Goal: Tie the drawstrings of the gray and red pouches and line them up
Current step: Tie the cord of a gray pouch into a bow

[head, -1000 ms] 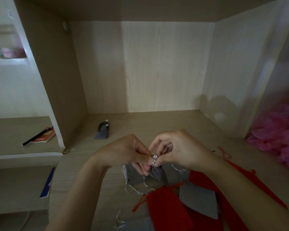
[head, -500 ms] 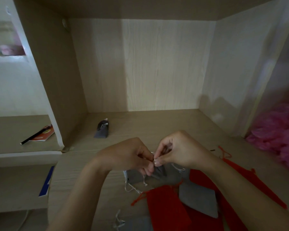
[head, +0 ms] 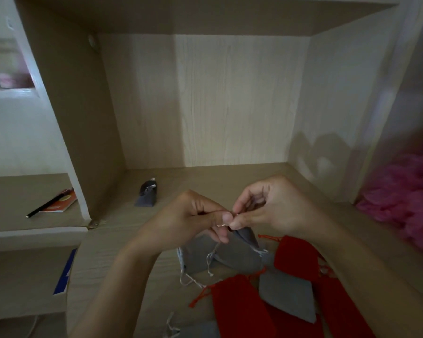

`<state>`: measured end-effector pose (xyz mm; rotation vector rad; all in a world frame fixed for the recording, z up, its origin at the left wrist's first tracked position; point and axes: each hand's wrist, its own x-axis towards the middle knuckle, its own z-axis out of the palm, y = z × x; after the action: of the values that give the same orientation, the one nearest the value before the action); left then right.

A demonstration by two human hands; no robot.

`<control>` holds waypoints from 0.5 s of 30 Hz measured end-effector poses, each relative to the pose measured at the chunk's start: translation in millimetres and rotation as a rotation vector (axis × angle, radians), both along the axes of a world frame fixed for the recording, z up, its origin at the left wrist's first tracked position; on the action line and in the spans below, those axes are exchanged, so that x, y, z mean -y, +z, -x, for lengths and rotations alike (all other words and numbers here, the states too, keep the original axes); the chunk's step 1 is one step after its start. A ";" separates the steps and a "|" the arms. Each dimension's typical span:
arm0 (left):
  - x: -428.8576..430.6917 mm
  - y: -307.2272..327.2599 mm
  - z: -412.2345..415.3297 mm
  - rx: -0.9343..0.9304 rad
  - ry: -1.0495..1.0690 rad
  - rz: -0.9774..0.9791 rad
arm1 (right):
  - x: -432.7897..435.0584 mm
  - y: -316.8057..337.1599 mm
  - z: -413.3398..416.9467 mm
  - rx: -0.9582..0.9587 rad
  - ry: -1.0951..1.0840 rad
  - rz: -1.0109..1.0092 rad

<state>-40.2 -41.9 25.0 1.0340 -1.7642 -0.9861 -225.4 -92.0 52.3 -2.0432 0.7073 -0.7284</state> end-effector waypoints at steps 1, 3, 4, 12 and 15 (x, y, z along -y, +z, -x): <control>-0.2 0.4 0.4 0.010 0.004 0.010 | 0.0 0.2 0.0 0.014 0.006 -0.023; 0.6 -0.1 3.2 0.060 0.025 0.064 | 0.1 -0.1 -0.5 0.059 -0.003 -0.069; 1.4 -1.2 4.9 0.083 0.049 0.097 | 0.5 -0.1 -0.9 0.081 -0.017 -0.083; 4.3 -2.3 4.9 0.013 0.069 0.181 | -4.3 3.7 -2.0 0.125 -0.078 -0.106; 5.5 -3.8 6.4 0.053 0.100 0.227 | -8.5 7.3 -1.8 0.106 -0.117 -0.056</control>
<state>-46.6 -47.4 21.1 1.0004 -1.8012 -0.6846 -223.6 -83.5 59.6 -1.9099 0.7821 -0.8672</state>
